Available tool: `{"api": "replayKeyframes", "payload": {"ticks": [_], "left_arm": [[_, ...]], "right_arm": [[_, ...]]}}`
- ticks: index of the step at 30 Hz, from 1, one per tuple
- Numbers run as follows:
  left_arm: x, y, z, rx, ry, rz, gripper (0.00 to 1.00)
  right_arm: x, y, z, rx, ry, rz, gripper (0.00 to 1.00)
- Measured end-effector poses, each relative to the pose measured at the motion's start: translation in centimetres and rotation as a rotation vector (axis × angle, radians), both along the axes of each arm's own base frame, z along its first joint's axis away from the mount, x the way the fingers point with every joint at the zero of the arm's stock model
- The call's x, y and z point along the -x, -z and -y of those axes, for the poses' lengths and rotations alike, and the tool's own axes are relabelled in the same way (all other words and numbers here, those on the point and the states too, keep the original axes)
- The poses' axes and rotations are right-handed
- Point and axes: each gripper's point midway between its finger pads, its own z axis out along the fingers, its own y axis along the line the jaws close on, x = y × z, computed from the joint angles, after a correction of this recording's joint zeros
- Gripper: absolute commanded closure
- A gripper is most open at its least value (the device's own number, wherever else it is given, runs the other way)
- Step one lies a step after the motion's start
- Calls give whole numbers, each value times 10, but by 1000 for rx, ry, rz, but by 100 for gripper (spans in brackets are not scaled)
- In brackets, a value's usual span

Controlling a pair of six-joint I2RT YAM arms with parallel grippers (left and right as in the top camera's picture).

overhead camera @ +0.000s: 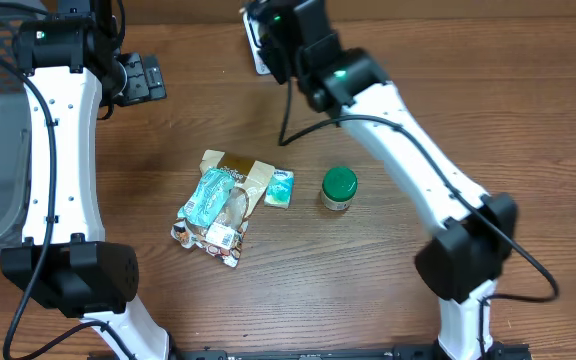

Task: Scan the item barcode
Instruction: 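Carry the yellow bottle up to the white scanner with the right gripper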

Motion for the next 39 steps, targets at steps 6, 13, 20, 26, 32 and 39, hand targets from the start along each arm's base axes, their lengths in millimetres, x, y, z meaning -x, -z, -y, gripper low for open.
{"api": "replayKeyframes", "payload": {"ticks": [6,13,20,26,32,39], "left_arm": [[0,0,0,0,0,0,0],[0,0,0,0,0,-1,0],[0,0,0,0,0,0,1],[0,0,0,0,0,-1,0],[0,0,0,0,0,-1,0],[0,0,0,0,0,-1,0]], "right_arm": [[-36,17,-14,82,-5,143,76],[-63,27,-21,156,-11,276,80],[-76,51,-27,207,-27,313,76],[-87,56,-19,240,-23,345,75],[-97,68,-10,283,-22,354,75],[-103,97,-13,357,-57,359,76]]}}
